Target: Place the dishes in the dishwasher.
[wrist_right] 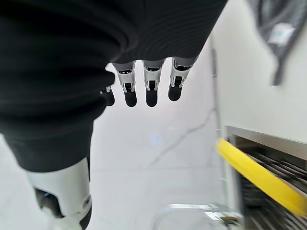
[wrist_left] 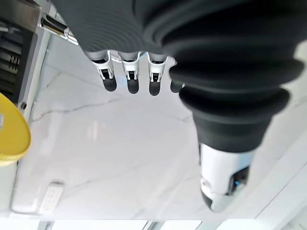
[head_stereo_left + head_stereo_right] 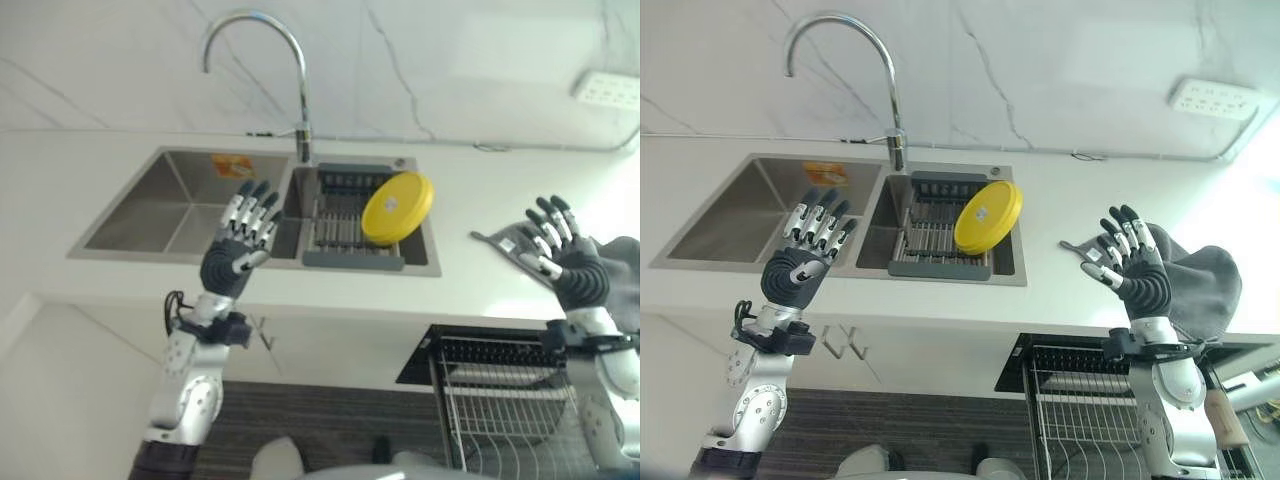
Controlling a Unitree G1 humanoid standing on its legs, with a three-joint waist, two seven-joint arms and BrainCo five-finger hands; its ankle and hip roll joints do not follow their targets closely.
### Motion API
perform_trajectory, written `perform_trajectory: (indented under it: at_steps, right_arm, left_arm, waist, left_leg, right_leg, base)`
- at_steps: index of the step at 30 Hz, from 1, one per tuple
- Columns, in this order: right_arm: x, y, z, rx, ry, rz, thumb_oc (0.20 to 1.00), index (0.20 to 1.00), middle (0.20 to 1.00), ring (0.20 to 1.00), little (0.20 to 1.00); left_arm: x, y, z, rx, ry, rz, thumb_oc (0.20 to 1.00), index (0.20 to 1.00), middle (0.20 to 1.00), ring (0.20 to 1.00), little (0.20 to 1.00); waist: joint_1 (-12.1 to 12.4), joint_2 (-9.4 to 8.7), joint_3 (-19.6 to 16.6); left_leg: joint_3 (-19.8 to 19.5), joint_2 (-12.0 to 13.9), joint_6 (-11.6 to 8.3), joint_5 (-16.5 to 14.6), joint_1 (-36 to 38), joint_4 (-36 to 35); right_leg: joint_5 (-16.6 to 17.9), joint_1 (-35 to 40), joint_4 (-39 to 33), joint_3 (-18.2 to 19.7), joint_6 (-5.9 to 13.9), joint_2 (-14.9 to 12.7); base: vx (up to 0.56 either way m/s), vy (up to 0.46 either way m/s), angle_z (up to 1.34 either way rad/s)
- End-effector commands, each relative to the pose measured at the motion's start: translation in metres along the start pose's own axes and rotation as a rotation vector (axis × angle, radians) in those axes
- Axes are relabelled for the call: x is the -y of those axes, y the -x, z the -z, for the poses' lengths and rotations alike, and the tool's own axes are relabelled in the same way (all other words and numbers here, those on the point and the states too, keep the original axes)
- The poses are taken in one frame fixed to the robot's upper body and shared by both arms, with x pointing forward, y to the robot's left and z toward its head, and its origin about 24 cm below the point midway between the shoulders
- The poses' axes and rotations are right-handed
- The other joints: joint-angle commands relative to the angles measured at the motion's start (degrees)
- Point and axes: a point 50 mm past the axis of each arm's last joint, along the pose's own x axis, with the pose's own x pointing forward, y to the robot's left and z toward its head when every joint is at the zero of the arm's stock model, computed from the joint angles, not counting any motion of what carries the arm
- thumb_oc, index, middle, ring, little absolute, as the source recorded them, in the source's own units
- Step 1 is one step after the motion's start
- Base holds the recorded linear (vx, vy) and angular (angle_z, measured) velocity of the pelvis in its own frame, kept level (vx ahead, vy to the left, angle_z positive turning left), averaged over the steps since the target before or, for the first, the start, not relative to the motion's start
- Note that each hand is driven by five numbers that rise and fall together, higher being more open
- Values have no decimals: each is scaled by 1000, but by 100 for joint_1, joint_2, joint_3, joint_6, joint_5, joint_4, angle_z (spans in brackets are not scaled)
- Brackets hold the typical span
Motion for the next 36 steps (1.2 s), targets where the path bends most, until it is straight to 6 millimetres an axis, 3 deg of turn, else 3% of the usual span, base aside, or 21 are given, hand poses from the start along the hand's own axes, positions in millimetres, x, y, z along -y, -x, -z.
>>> perform_trajectory:
  at_steps: [1, 4, 6, 10, 12, 14, 15, 16, 23, 27, 31, 33, 35, 36]
  right_arm:
    - [7, 3, -33, 135, 40, -26, 1000, 1000, 1000, 1000, 1000]
    - [10, -2, -37, 133, 44, -37, 1000, 1000, 1000, 1000, 1000]
    - [10, 0, -35, 118, 20, -12, 1000, 1000, 1000, 1000, 1000]
    - [-7, 5, -26, 86, -1, -44, 1000, 1000, 1000, 1000, 1000]
    - [-14, 2, -22, 96, -53, -60, 1000, 1000, 1000, 1000, 1000]
    - [-14, -2, -23, 109, -73, -51, 1000, 1000, 1000, 1000, 1000]
    - [-14, -2, -24, 112, -74, -52, 1000, 1000, 1000, 1000, 1000]
    - [-16, -4, -26, 130, -74, -51, 1000, 1000, 1000, 1000, 1000]
    - [-17, -10, -29, 161, -74, 0, 1000, 1000, 1000, 1000, 1000]
    - [-7, -11, -37, 216, -39, 76, 1000, 1000, 1000, 1000, 1000]
    - [-10, -10, -42, 237, -26, 68, 1000, 1000, 1000, 1000, 1000]
    - [-12, -13, -46, 252, -69, 39, 1000, 1000, 1000, 1000, 1000]
    - [-8, -17, -47, 232, -88, 44, 1000, 1000, 1000, 1000, 1000]
    - [-5, -20, -49, 222, -93, 52, 1000, 1000, 1000, 1000, 1000]
  left_arm:
    - [-2, 3, -25, 124, -42, 24, 1000, 1000, 1000, 1000, 1000]
    - [-2, 2, -28, 134, -58, 39, 1000, 1000, 1000, 1000, 1000]
    - [-3, -3, -27, 108, -54, 49, 1000, 1000, 1000, 1000, 1000]
    - [0, -5, -24, 82, -59, 61, 1000, 1000, 1000, 1000, 1000]
    - [2, -9, -23, 76, -94, 55, 1000, 1000, 1000, 1000, 1000]
    - [4, -17, -26, 73, -132, 73, 1000, 1000, 1000, 1000, 1000]
    - [4, -19, -27, 75, -136, 74, 1000, 1000, 1000, 1000, 1000]
    - [5, -22, -29, 86, -152, 77, 1000, 1000, 1000, 1000, 1000]
    - [10, -21, -24, 51, -170, 92, 1000, 1000, 1000, 1000, 1000]
    - [9, -19, -22, 36, -164, 92, 1000, 1000, 1000, 1000, 1000]
    - [12, -18, -20, 18, -154, 113, 1000, 1000, 1000, 1000, 1000]
    - [12, -16, -15, -4, -145, 109, 1000, 1000, 1000, 1000, 1000]
    - [13, -14, -13, -6, -138, 123, 1000, 1000, 1000, 1000, 1000]
    - [15, -11, -13, 0, -132, 124, 1000, 1000, 1000, 1000, 1000]
  waist:
    - [-117, 222, 200]
    - [-67, 284, 209]
    - [-6, 268, 188]
    - [156, 214, 161]
    - [217, 169, 176]
    - [188, 122, 217]
    - [181, 98, 231]
    - [180, 37, 283]
    - [245, 34, 121]
    - [140, 59, 49]
    - [79, 106, 7]
    - [6, 139, -24]
    - [47, 67, 12]
    - [122, 59, 70]
  left_leg:
    - [-129, -75, -233, 849, 858, -1315]
    - [-331, -169, -252, 748, 832, -1315]
    - [-262, -435, -145, 645, 867, -1278]
    - [-327, -912, 213, 422, 1047, -1315]
    - [-297, -973, 292, 319, 1096, -1315]
    - [-242, -985, 267, 288, 1094, -1315]
    - [-219, -994, 256, 278, 1102, -1315]
    - [-159, -1021, 251, 240, 1135, -1315]
    - [-125, -946, 290, 119, 1325, -1315]
    - [82, -740, 190, 114, 1465, -1315]
    - [167, -620, 134, 145, 1539, -1315]
    - [294, -494, 30, 221, 1600, -1315]
    - [261, -509, -27, 70, 1456, -687]
    - [13, -532, -54, 84, 1172, -517]
  right_leg:
    - [-536, 603, 66, -57, 379, -113]
    - [-624, 577, 255, -79, 625, -486]
    - [-628, 628, 479, -273, 891, -876]
    - [-231, 282, 1469, -541, 879, -1254]
    - [-185, 111, 1511, -603, 853, -1138]
    - [-332, 127, 865, -603, 814, -783]
    - [-236, 145, 623, -651, 820, -753]
    - [159, 70, 365, -697, 851, -797]
    - [-18, 366, -78, -600, 798, -519]
    - [-12, 551, -385, -511, 722, -393]
    - [-62, 593, -390, -492, 658, -309]
    - [-119, 617, -431, -411, 549, -143]
    - [-109, 620, -443, -300, 429, -111]
    - [-80, 642, -443, -230, 425, -99]
  base:
    - [180, 449, 18]
    - [244, 621, 4]
    - [280, 641, -38]
    - [196, 409, -7]
    - [129, 209, -27]
    - [94, 30, -33]
    - [84, -73, 2]
    - [78, -138, 10]
    - [94, -196, 13]
    - [46, -216, -16]
    - [28, -216, -16]
    - [33, -284, -10]
    - [14, -132, -21]
    - [10, 59, -30]
